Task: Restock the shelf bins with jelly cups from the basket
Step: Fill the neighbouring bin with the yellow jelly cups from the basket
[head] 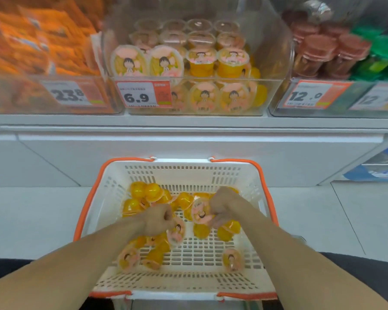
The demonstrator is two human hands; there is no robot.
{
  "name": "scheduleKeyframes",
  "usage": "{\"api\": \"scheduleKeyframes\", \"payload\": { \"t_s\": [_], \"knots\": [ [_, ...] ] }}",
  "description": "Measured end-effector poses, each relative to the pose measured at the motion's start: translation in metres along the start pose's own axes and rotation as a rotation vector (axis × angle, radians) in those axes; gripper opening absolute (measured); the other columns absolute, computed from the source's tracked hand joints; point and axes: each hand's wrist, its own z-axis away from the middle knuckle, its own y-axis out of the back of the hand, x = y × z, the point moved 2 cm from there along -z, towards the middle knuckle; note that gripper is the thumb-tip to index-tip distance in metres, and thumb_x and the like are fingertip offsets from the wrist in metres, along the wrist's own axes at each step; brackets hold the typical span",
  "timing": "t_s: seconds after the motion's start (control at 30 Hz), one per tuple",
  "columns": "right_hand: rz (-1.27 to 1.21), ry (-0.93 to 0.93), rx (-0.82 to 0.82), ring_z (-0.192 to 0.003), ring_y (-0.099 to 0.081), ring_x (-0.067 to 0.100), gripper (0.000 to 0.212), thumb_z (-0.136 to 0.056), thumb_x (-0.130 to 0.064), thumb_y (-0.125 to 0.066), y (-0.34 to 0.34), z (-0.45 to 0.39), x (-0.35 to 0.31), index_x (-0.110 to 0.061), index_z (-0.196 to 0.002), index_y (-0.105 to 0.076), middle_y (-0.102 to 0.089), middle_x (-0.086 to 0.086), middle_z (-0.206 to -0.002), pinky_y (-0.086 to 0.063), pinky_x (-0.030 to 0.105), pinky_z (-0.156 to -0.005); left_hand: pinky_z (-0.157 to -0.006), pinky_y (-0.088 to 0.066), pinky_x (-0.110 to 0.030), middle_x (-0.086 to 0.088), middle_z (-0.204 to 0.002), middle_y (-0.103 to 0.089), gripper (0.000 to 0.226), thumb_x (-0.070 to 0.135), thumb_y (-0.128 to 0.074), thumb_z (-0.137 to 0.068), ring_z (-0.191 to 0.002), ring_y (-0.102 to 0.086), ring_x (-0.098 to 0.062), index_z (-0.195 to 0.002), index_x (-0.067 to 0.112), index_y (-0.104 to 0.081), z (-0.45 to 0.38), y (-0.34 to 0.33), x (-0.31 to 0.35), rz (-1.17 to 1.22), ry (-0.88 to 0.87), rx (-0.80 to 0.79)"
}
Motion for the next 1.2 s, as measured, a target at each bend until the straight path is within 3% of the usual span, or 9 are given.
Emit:
{"api": "scheduleKeyframes", "payload": {
  "t_s": [0.07,0.2,0.27,0.4,0.53,0.7,0.93,1.03,1.2],
  "knots": [
    [0.085,0.120,-0.013,-0.109,-0.065,0.031,0.026,-0.098,-0.014,-0.054,0.035,0.032,-0.038,0.000,-0.117,-0.066,-0.069,0.016,-0.112,-0.049,0.031,-0.086,-0.068,-0.047,-0.032,0.002,-0.086,-0.061,0.015,0.020,-0.067,-0.086,-0.076,-0.056,-0.015,-0.084,0.020,-0.052,0.016,0.044,0.021,0.060,-0.079,0.132],
    [0.029,0.307,-0.068,-0.065,-0.067,0.021,0.017,-0.098,0.004,-0.049,0.099,0.099,-0.100,-0.006,-0.105,-0.061,-0.068,0.010,-0.070,-0.058,0.035,-0.073,-0.063,-0.053,-0.027,-0.005,-0.096,-0.066,0.015,0.011,-0.053,-0.098,-0.076,-0.066,-0.014,-0.108,0.021,-0.059,0.065,0.125,0.071,0.267,-0.211,0.230],
    [-0.031,0.410,-0.055,-0.056,-0.061,0.017,0.022,-0.095,0.010,-0.052,0.126,0.127,-0.119,-0.011,-0.097,-0.058,-0.065,0.012,-0.073,-0.057,0.030,-0.057,-0.058,-0.055,-0.032,-0.014,-0.093,-0.068,0.023,0.010,-0.040,-0.103,-0.075,-0.067,-0.023,-0.106,0.011,-0.063,0.091,0.154,0.092,0.503,-0.221,0.252],
    [-0.196,0.602,-0.055,-0.058,-0.057,0.015,0.029,-0.090,0.014,-0.053,0.147,0.167,-0.135,-0.013,-0.093,-0.063,-0.060,0.007,-0.070,-0.050,0.027,-0.054,-0.059,-0.053,-0.037,-0.025,-0.082,-0.065,0.034,0.020,-0.041,-0.101,-0.066,-0.062,-0.033,-0.086,0.004,-0.067,0.124,0.176,0.122,0.803,-0.289,0.185],
    [-0.252,0.720,0.024,-0.057,-0.053,0.008,0.031,-0.091,0.011,-0.057,0.135,0.174,-0.136,-0.017,-0.087,-0.072,-0.059,-0.001,-0.064,-0.045,0.021,-0.053,-0.074,-0.045,-0.019,0.024,-0.095,-0.069,0.039,0.057,-0.034,-0.097,-0.080,-0.066,0.008,-0.114,0.037,-0.063,0.136,0.172,0.136,0.692,-0.387,0.142],
    [-0.437,0.850,0.179,-0.069,-0.062,0.012,0.017,-0.085,0.000,-0.073,0.125,0.165,-0.141,-0.017,-0.087,-0.075,-0.070,0.003,-0.075,-0.052,0.021,-0.063,-0.077,-0.048,-0.040,-0.011,-0.084,-0.073,0.031,0.060,-0.060,-0.086,-0.082,-0.065,-0.027,-0.102,0.035,-0.068,0.124,0.158,0.138,0.600,-0.467,0.163],
    [-0.479,0.862,0.265,-0.076,-0.070,0.038,0.021,-0.081,-0.012,-0.080,0.127,0.143,-0.130,-0.007,-0.099,-0.071,-0.074,0.021,-0.083,-0.059,0.038,-0.066,-0.067,-0.051,-0.026,0.002,-0.091,-0.076,0.047,0.070,-0.059,-0.082,-0.079,-0.069,-0.011,-0.116,0.038,-0.065,0.111,0.158,0.141,0.788,-0.441,0.343],
    [-0.389,0.949,0.504,-0.065,-0.068,0.026,0.015,-0.080,-0.012,-0.081,0.140,0.141,-0.137,-0.018,-0.092,-0.075,-0.075,0.006,-0.076,-0.059,0.039,-0.065,-0.070,-0.053,-0.042,-0.016,-0.095,-0.074,0.059,0.067,-0.064,-0.081,-0.078,-0.068,-0.027,-0.120,0.023,-0.059,0.110,0.158,0.145,0.845,-0.409,0.323],
    [-0.210,1.063,1.003,-0.084,-0.068,0.006,0.009,-0.089,-0.026,-0.074,0.176,0.134,-0.148,-0.029,-0.097,-0.078,-0.074,-0.017,-0.092,-0.055,0.027,-0.079,-0.074,-0.051,-0.027,-0.004,-0.087,-0.071,0.034,0.045,-0.057,-0.094,-0.075,-0.065,-0.015,-0.109,0.014,-0.057,0.103,0.161,0.141,0.972,-0.260,0.387]
  ]
}}
